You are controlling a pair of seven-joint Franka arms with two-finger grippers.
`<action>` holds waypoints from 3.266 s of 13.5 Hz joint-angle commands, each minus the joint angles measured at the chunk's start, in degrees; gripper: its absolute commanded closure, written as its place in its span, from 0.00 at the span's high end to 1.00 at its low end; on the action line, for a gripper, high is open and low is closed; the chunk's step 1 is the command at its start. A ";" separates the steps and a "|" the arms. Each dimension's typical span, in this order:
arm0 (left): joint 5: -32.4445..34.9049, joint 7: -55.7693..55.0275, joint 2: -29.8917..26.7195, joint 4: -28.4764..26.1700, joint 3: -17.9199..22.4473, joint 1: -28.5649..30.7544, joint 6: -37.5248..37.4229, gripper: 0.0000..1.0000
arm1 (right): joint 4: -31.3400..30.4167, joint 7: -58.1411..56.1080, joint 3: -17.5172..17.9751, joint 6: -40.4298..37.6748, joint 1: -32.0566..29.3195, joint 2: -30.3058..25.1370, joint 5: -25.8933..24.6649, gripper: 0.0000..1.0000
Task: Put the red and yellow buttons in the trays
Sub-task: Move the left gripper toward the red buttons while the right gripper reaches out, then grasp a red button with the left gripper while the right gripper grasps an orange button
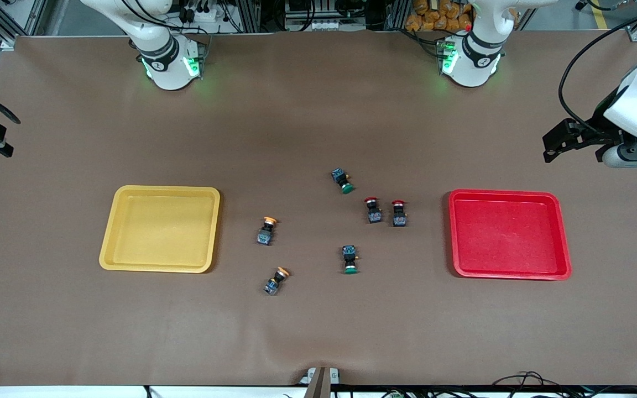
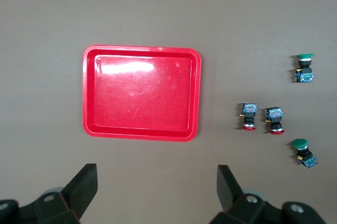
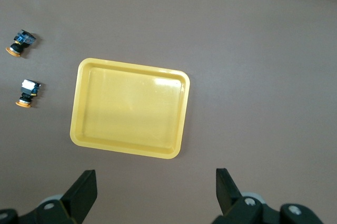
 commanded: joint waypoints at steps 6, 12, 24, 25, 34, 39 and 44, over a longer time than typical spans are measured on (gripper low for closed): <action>1.44 3.36 1.33 1.69 0.15 -0.09 -0.39 1.00 | 1.62 1.26 -0.10 -0.97 0.24 0.52 0.49 1.00; 1.35 2.57 3.71 1.08 -0.64 -1.06 -2.06 1.00 | 1.62 5.13 -0.10 -0.88 0.33 0.51 0.49 1.00; 0.83 -8.58 7.56 -14.46 -8.54 -1.24 18.30 1.00 | 0.12 6.88 -0.10 1.49 6.74 6.84 0.49 1.00; 0.91 -10.42 9.14 -15.44 -10.03 -1.24 20.59 1.00 | -0.66 8.54 -0.10 2.54 8.23 7.89 0.49 1.00; 3.19 -24.94 24.26 -17.38 -12.41 -5.72 39.93 1.00 | -1.37 27.24 -0.10 18.69 21.41 22.64 2.16 1.00; 8.91 -28.80 29.45 -18.43 -12.50 -6.16 45.21 1.00 | 0.55 46.32 -0.10 33.46 29.76 35.64 1.90 1.00; 9.09 -30.13 33.93 -18.43 -12.41 -6.95 47.33 1.00 | 1.35 53.38 -0.19 38.94 34.78 41.56 1.02 1.00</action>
